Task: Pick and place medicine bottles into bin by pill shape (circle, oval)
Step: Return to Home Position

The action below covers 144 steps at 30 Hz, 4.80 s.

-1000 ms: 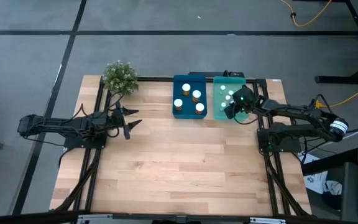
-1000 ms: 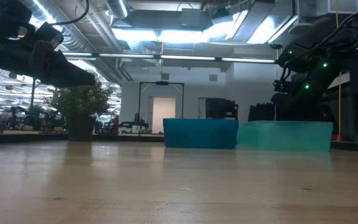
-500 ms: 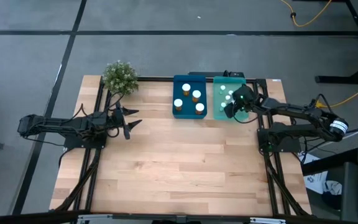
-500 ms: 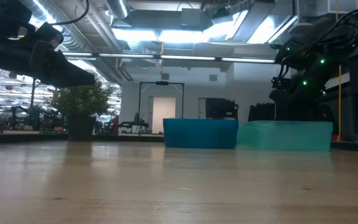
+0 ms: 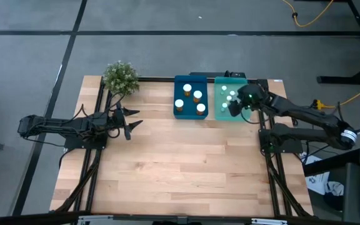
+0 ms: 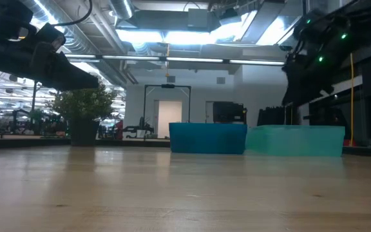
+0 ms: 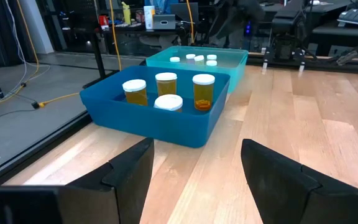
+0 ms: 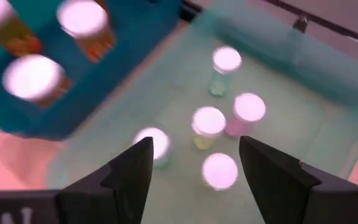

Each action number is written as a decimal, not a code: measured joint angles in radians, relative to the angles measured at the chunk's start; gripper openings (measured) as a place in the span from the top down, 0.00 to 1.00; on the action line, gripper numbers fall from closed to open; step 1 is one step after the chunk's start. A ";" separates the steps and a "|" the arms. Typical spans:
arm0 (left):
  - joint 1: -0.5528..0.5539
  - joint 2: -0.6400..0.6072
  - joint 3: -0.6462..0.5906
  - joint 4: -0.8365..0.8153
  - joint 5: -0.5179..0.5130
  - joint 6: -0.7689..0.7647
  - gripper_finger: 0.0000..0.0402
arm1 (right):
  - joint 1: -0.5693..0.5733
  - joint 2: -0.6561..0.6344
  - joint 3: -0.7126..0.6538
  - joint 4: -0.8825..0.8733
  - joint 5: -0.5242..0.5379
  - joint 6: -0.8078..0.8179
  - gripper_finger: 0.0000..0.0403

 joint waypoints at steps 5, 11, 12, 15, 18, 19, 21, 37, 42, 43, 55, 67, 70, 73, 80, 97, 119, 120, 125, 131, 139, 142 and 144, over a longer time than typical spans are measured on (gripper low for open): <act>0.000 0.000 0.000 0.000 0.000 0.000 0.42 | 0.076 -0.103 0.001 -0.017 -0.001 0.042 0.40; 0.000 0.000 0.000 0.000 0.000 0.000 0.42 | 0.182 -0.204 0.001 -0.022 -0.001 0.095 0.40; 0.000 0.000 0.000 0.000 0.000 0.000 0.42 | 0.200 -0.215 0.001 -0.022 -0.001 0.097 0.40; 0.000 0.000 0.000 0.000 0.000 0.000 0.42 | 0.265 -0.239 -0.002 -0.016 0.000 0.096 0.40; 0.000 0.000 0.000 0.000 0.000 0.000 0.42 | 0.341 -0.258 -0.043 0.038 0.000 0.064 0.40; 0.000 0.000 0.000 0.000 0.000 0.000 0.42 | 0.365 -0.263 -0.068 0.072 0.000 0.042 0.40; 0.000 0.000 0.000 0.000 0.000 0.000 0.42 | 0.411 -0.276 -0.124 0.153 -0.009 0.009 0.40; 0.000 0.000 0.000 0.000 0.000 0.000 0.42 | 0.555 -0.499 -0.468 0.506 -0.110 -0.029 0.40; 0.000 0.000 0.000 0.000 0.000 0.000 0.42 | 0.560 -0.588 -0.485 0.506 -0.132 -0.113 0.40; 0.000 0.000 0.000 0.000 0.000 0.000 0.42 | 0.560 -0.605 -0.485 0.500 -0.132 -0.123 0.40; 0.000 0.000 0.000 0.000 0.000 0.000 0.42 | 0.560 -0.731 -0.486 0.340 -0.093 -0.193 0.40; 0.000 0.000 0.000 0.000 0.000 0.000 0.42 | 0.560 -0.741 -0.486 0.336 -0.043 -0.167 0.40; 0.000 0.000 0.000 0.000 0.000 0.000 0.42 | 0.560 -0.741 -0.486 0.336 0.016 -0.193 0.40; 0.000 0.000 0.000 0.000 0.000 0.000 0.42 | 0.560 -0.741 -0.486 0.335 0.016 -0.188 0.40; 0.000 0.000 0.000 0.000 0.000 0.000 0.42 | 0.560 -0.741 -0.486 0.335 0.019 -0.164 0.40; 0.000 0.000 0.000 0.000 0.000 0.000 0.42 | 0.560 -0.740 -0.486 0.336 0.019 -0.142 0.40; 0.000 0.000 0.000 0.000 0.000 0.000 0.42 | 0.560 -0.740 -0.486 0.336 0.019 -0.142 0.40; 0.000 0.000 0.000 0.000 0.000 0.000 0.42 | 0.560 -0.740 -0.486 0.336 0.019 -0.142 0.40; 0.000 0.000 0.000 0.000 0.000 0.000 0.42 | 0.560 -0.740 -0.486 0.336 0.019 -0.143 0.40; 0.000 0.000 0.000 0.000 0.000 0.000 0.42 | 0.560 -0.740 -0.486 0.336 0.019 -0.143 0.40; 0.000 0.000 0.000 0.000 0.000 0.000 0.42 | 0.560 -0.740 -0.486 0.336 0.019 -0.143 0.40; 0.000 0.000 0.000 0.000 0.000 0.000 0.42 | 0.560 -0.740 -0.486 0.336 0.019 -0.143 0.40; 0.000 0.000 0.000 0.000 0.000 0.000 0.42 | 0.560 -0.740 -0.486 0.336 0.019 -0.143 0.40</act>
